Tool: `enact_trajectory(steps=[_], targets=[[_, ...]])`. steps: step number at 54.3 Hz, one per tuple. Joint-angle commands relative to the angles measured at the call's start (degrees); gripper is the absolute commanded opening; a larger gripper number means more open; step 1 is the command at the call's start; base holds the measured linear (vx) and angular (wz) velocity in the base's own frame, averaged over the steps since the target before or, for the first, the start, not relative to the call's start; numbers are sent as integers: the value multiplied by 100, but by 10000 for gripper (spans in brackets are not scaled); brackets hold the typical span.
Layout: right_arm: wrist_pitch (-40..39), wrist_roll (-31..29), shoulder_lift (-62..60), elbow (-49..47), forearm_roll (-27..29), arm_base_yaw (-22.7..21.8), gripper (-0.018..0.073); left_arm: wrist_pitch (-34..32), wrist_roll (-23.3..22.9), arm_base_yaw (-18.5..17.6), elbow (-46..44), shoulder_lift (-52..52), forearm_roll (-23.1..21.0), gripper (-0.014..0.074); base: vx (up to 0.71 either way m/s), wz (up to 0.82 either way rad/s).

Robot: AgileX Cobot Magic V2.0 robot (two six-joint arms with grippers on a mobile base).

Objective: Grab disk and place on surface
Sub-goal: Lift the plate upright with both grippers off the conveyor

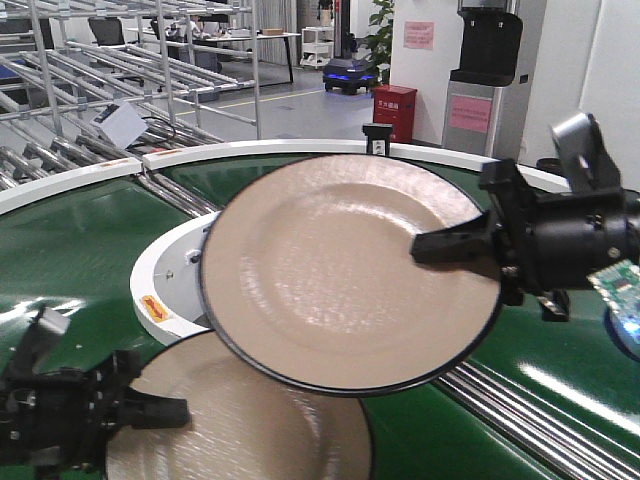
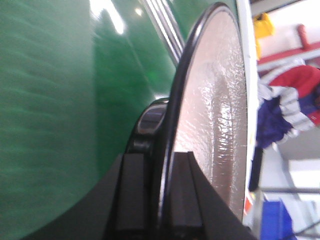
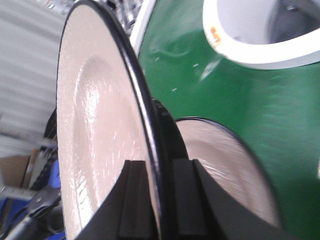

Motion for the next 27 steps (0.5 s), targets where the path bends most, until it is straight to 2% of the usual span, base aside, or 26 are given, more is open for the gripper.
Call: enact_trajectory(steps=[1, 27], targets=[[-288, 70, -136, -298, 727, 153, -8, 242, -168, -208, -139, -218, -691, -1, 0, 0], [-372, -18, -137, -287, 657, 185, -8, 311, -163, -265, -139, -218, -647, 0, 0, 0]])
